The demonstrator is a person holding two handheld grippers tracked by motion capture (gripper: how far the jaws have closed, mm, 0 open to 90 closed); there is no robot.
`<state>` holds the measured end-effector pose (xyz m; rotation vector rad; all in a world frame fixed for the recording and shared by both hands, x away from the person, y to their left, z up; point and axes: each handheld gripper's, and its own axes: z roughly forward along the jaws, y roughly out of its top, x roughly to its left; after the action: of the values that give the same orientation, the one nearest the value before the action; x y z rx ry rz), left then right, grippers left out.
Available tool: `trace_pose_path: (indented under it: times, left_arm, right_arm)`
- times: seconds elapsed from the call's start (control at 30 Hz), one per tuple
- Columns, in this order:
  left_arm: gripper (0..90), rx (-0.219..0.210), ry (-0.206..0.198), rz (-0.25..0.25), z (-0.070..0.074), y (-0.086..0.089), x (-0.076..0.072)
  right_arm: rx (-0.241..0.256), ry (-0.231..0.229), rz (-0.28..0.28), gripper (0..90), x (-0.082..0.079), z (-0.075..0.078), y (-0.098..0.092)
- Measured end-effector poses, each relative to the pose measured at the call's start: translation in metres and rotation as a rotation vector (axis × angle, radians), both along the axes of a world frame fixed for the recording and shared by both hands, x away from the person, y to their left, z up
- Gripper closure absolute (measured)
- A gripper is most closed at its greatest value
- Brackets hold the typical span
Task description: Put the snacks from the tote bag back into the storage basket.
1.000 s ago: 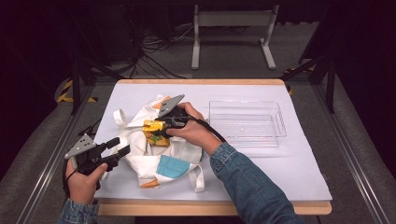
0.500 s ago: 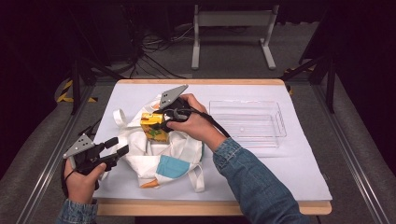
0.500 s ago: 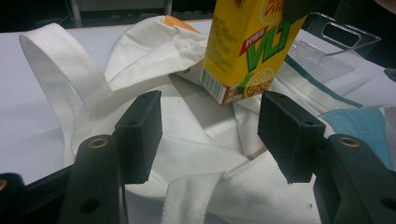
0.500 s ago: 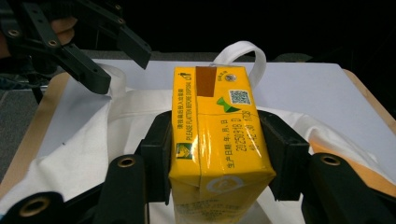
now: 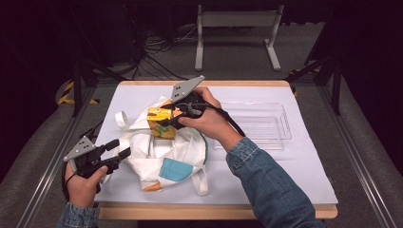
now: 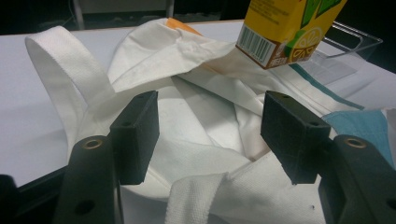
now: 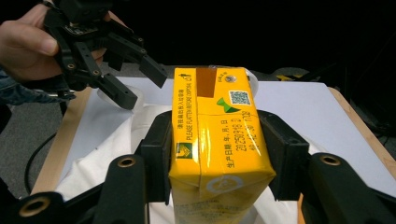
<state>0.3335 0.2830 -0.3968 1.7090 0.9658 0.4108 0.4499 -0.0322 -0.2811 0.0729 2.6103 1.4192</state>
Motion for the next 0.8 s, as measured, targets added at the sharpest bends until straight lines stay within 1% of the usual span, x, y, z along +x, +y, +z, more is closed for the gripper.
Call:
trace_pose_path:
  times: [0.03,0.1,0.33,0.47,0.5,0.63,0.8]
  left_arm:
    - [38.2,-0.002,-0.001,0.001,0.000,0.000,0.000]
    - [38.1,0.008,-0.008,-0.004,0.001,0.001,-0.001]
    - [38.1,0.013,-0.013,-0.006,0.000,0.000,-0.001]
    - [38.1,0.011,-0.012,-0.005,0.000,-0.001,-0.001]
    - [38.1,0.011,-0.012,-0.005,0.000,-0.001,-0.001]
    - [38.1,0.016,-0.012,-0.007,0.000,-0.002,0.000]
    - [38.2,0.018,-0.009,-0.003,0.000,-0.001,0.000]
  right_arm:
    - [0.000,0.000,0.001,51.2,-0.001,0.002,-0.002]
    - [0.002,-0.003,0.002,51.2,-0.002,0.005,-0.006]
    - [0.013,-0.007,0.014,51.2,-0.005,0.018,-0.025]
    - [0.008,-0.012,0.009,51.2,-0.007,0.025,-0.037]
    - [0.008,-0.012,0.009,51.2,-0.007,0.025,-0.037]
    - [0.001,-0.010,-0.007,51.2,-0.008,0.030,-0.050]
    - [0.013,-0.001,-0.015,51.1,-0.008,0.034,-0.065]
